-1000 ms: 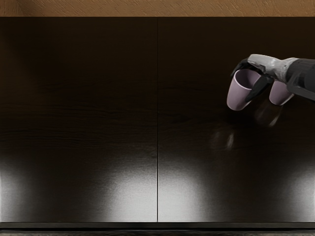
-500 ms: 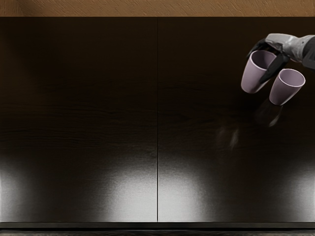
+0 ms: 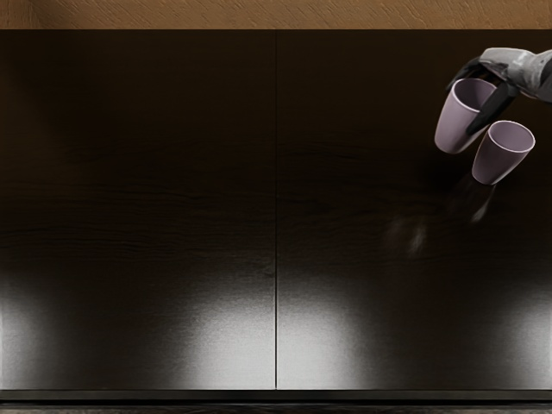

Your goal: Pick up cup and place in cup with right hand

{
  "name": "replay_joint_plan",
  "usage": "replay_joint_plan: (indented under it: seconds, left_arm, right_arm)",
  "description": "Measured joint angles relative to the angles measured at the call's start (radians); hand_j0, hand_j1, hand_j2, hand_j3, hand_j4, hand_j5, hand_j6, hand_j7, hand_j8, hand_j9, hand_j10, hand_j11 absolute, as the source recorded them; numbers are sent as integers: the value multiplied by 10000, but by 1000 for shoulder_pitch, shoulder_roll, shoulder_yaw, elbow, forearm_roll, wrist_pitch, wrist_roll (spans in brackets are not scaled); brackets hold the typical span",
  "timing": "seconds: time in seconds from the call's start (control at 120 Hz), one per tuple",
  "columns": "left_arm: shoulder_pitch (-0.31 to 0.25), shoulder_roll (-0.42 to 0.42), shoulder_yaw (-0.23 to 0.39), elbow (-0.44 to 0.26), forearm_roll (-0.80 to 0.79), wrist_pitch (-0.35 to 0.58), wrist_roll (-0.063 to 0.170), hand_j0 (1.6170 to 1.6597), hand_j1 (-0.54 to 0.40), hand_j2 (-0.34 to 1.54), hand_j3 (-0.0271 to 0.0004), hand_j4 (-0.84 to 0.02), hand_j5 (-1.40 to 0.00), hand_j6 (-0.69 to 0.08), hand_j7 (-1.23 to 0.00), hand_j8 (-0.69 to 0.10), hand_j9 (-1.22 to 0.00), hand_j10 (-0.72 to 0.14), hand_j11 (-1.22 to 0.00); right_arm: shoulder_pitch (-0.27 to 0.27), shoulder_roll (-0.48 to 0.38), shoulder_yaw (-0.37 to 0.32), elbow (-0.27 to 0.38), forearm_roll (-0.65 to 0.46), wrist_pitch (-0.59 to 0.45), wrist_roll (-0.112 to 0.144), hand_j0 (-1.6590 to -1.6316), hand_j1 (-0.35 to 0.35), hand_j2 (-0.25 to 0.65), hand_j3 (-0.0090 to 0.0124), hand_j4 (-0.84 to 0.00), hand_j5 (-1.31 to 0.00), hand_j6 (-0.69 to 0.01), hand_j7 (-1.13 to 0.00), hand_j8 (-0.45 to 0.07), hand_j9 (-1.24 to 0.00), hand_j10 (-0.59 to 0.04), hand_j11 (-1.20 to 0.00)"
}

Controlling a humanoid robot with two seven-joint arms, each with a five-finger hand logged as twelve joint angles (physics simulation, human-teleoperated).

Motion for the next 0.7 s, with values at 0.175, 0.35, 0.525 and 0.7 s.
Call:
replay_joint_plan:
  seconds: [0.175,0.35,0.525,0.7]
  left_arm:
    - [-23,0,1,0,0,0,0,16581,3491,6,0,-10,-1,-13,0,-13,0,-9,0]
    - [-30,0,17,-1,0,0,0,16581,3491,5,0,-10,-1,-13,0,-13,0,-9,1]
    - [-54,0,42,-2,0,0,0,16581,3490,6,0,-11,-1,-14,0,-14,0,-10,1]
    - [-56,0,62,-5,0,0,0,16581,3491,6,0,-11,-1,-15,-1,-14,0,-10,0]
  right_arm:
    - [-1,0,0,-16,-2,-1,0,-16510,1072,-175,-11,-4560,-6884,-2354,-6667,-2206,-6686,-3397,-6708]
    - [0,-1,0,-36,-9,-2,0,-16523,1362,291,-7,-4441,-6831,-2183,-6654,-2111,-6637,-3298,-6657]
    - [15,-15,0,-42,-10,0,0,-16517,1152,-102,-9,-4484,-6845,-2258,-6616,-2159,-6642,-3344,-6668]
    - [21,-24,-5,-60,-12,9,0,-16515,1086,-156,-9,-4578,-6793,-2361,-6565,-2250,-6593,-3442,-6611]
